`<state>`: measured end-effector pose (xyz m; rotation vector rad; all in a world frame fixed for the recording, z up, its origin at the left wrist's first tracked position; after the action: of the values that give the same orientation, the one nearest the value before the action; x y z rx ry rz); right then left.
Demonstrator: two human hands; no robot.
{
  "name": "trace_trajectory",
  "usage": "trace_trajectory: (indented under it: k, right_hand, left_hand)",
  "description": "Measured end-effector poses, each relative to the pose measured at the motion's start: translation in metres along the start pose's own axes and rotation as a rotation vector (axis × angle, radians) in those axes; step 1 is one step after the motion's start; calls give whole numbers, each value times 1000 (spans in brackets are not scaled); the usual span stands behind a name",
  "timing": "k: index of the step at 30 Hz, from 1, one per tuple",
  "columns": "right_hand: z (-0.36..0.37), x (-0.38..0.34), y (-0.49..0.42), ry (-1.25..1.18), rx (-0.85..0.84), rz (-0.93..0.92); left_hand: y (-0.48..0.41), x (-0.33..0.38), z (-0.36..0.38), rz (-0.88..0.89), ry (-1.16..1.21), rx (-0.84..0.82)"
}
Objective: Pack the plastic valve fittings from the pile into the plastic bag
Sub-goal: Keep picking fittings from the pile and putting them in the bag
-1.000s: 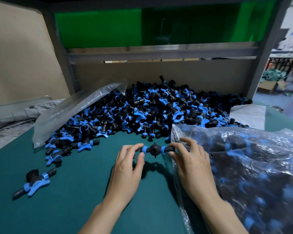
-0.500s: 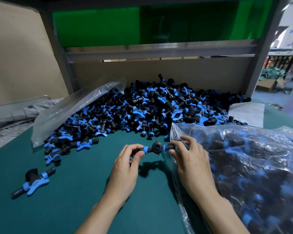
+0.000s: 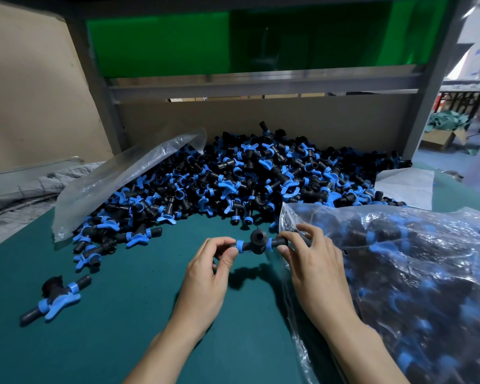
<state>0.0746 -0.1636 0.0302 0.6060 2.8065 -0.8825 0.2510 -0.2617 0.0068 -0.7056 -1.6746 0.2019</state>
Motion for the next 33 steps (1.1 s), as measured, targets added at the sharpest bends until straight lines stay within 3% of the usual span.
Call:
trace_trajectory:
  k: [11,16,20,24,29,33]
  right_hand:
    - [4,-3,1,40,-108,-7]
    - [-6,-7,3,-20,-32,-22]
    - [-24,-1,-3,-195,92,22]
    - [-53,1,-13,-461,221,34]
    - [-77,-6,-30,-529,126,-15]
    - [-97,-10,-44,-507,97,-26]
  left_hand:
    - [1,-1,-2,-41,-5,3]
    - [0,-12,-3,-229,302,122]
    - [0,-10,-7,-243,443,164]
    - [15,6,5,-209,476,79]
    - [18,32,44,-177,461,-50]
    - [7,67,101,-203,602,-160]
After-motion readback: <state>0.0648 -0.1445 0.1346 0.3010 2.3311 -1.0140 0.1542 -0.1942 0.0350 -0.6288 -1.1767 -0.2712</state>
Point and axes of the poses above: each hand's wrist, its own y-axis away from the middle knuckle, its own z-axis out of the palm, x = y × z, the point moved 8 cm from there along -y, towards the middle knuckle, and after that the axes turned 8 degrees about y, right-handed, at the moved point
